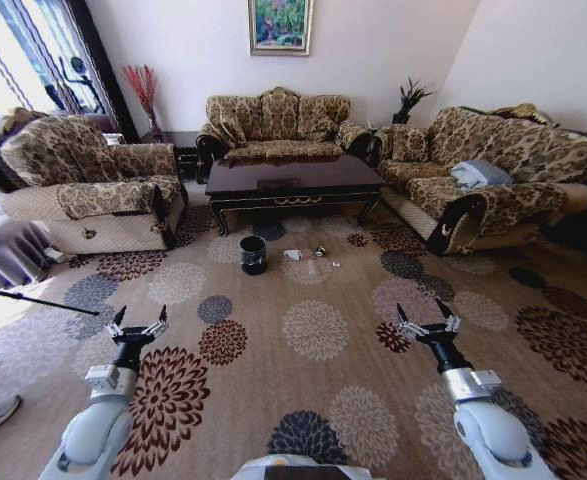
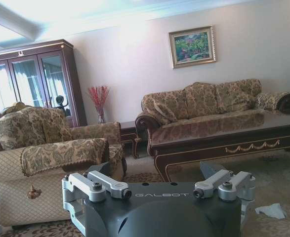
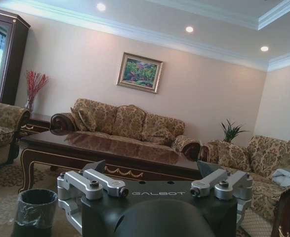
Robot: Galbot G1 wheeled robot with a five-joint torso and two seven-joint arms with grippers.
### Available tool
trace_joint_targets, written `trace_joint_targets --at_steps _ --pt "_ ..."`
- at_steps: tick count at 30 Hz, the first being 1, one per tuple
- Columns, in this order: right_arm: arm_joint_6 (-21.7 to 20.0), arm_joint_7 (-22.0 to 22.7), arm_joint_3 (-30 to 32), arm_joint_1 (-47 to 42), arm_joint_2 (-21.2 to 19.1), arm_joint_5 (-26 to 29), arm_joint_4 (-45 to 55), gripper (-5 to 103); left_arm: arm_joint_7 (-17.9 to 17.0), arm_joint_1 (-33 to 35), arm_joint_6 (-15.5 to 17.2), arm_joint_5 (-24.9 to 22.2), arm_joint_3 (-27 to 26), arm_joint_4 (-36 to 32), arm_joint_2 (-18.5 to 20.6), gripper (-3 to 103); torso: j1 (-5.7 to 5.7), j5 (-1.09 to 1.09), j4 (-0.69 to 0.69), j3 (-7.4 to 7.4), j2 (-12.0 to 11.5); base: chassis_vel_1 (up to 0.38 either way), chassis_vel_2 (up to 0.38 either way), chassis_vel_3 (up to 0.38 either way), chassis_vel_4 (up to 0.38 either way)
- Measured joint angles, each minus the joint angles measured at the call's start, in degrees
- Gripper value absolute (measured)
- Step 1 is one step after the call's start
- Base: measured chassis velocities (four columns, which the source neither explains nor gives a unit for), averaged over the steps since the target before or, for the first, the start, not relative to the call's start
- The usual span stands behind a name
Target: Move to the front of the table and pick up the trash from the floor, then place it into the trash bin.
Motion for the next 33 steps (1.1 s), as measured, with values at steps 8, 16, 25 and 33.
trace_joint_targets --at_steps 8,16,25,33 --pt "-0.21 0.13 0.06 0.08 -0.01 0.32 0.03 100 0.94 -0.34 1.55 -0.88 0.69 0.17 0.18 100 -0.08 0.0 -0.01 -0.06 -0.17 0.0 0.0 0.0 0.0" --pt "-0.56 0.23 -0.31 0.5 -0.03 0.5 -0.5 100 2.79 0.54 2.52 -1.74 0.67 -0.34 0.02 100 -0.59 0.0 0.0 -0.6 -1.23 0.0 0.0 0.0 0.0" --pt "-0.62 0.35 -0.06 0.16 0.2 0.75 -0.72 100 3.4 0.9 2.79 -1.47 1.79 0.08 -0.32 100 -1.9 0.0 0.0 -2.28 -4.21 0.0 0.0 0.0 0.0" --pt "-0.58 0.39 -0.25 0.22 0.91 0.69 -0.64 100 3.28 0.69 3.32 -1.83 1.66 -0.2 -0.23 100 -2.92 0.0 0.0 -3.51 -6.48 0.0 0.0 0.0 0.0"
